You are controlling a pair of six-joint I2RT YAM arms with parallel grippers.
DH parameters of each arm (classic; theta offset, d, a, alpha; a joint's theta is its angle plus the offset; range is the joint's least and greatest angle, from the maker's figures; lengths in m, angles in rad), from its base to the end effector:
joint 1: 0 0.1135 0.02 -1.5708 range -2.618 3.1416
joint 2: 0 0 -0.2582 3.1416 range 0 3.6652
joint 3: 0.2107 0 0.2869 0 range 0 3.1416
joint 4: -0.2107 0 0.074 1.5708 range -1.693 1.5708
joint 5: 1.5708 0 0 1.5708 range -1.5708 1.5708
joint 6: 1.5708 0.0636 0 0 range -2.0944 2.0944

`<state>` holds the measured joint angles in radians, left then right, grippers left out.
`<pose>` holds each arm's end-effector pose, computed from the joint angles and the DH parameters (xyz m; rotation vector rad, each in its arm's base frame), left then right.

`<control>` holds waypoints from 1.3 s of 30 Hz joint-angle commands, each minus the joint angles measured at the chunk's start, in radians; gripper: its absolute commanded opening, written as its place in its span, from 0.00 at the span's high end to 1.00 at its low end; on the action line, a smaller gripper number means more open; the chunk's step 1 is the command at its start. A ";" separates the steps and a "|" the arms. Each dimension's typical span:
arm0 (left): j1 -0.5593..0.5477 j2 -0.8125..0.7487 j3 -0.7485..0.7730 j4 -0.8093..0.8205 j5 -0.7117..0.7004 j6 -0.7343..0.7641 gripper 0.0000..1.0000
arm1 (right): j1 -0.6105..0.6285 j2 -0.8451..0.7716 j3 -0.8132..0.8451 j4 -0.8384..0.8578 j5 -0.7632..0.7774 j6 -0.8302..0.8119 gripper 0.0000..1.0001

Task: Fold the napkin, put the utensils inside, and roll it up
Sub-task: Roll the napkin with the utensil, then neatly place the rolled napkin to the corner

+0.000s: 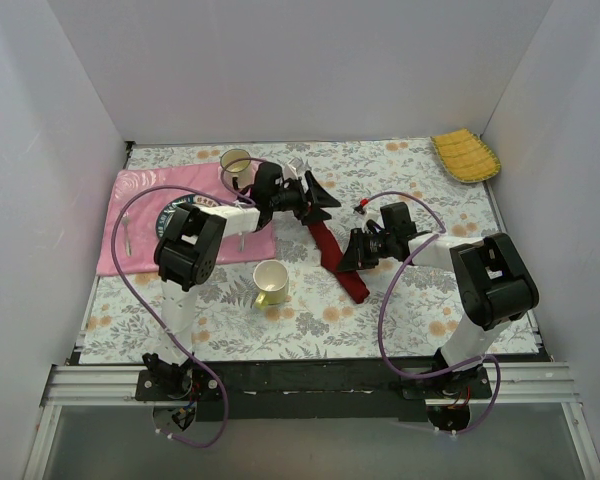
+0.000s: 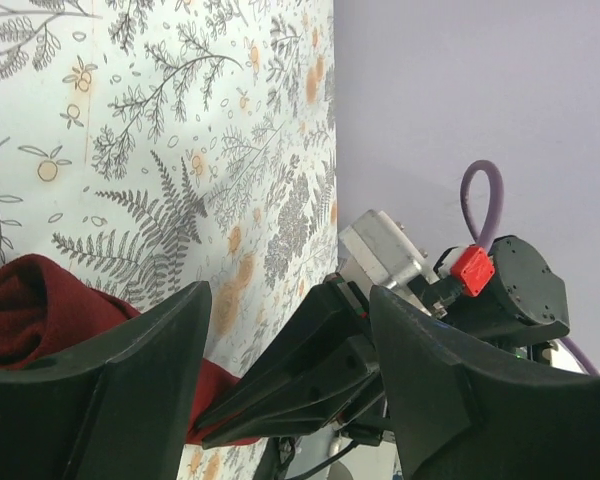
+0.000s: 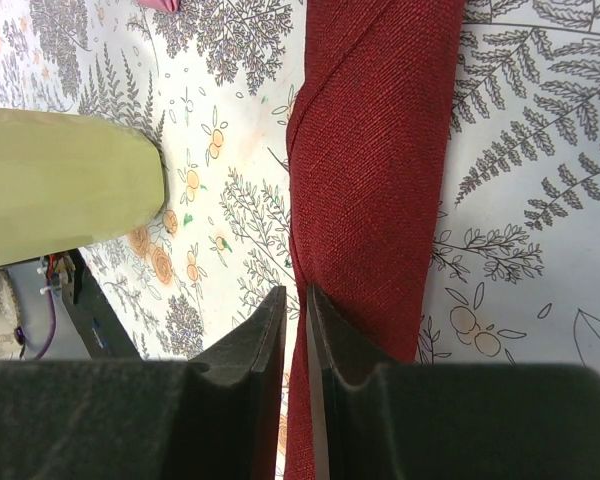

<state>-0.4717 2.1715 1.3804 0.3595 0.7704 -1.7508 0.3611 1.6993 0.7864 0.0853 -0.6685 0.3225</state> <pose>0.4382 -0.2733 0.1191 0.9167 -2.2589 1.7786 0.3191 0.1626 0.0930 -0.3762 2.4266 1.1140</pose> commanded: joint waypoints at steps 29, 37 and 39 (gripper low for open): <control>0.027 -0.117 0.103 -0.189 -0.025 0.074 0.36 | -0.036 -0.038 0.368 -0.433 0.084 -0.171 0.62; 0.027 -0.340 0.115 -0.343 -0.095 0.129 0.35 | -0.070 0.152 0.537 -0.519 0.021 -0.244 0.30; 0.030 -0.399 0.079 -0.341 -0.086 0.126 0.35 | -0.070 0.207 0.562 -0.515 -0.031 -0.250 0.27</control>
<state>-0.4477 1.9236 1.4620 0.0662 0.6949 -1.6566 0.2874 1.8172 1.2942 -0.3653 -0.6197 0.1223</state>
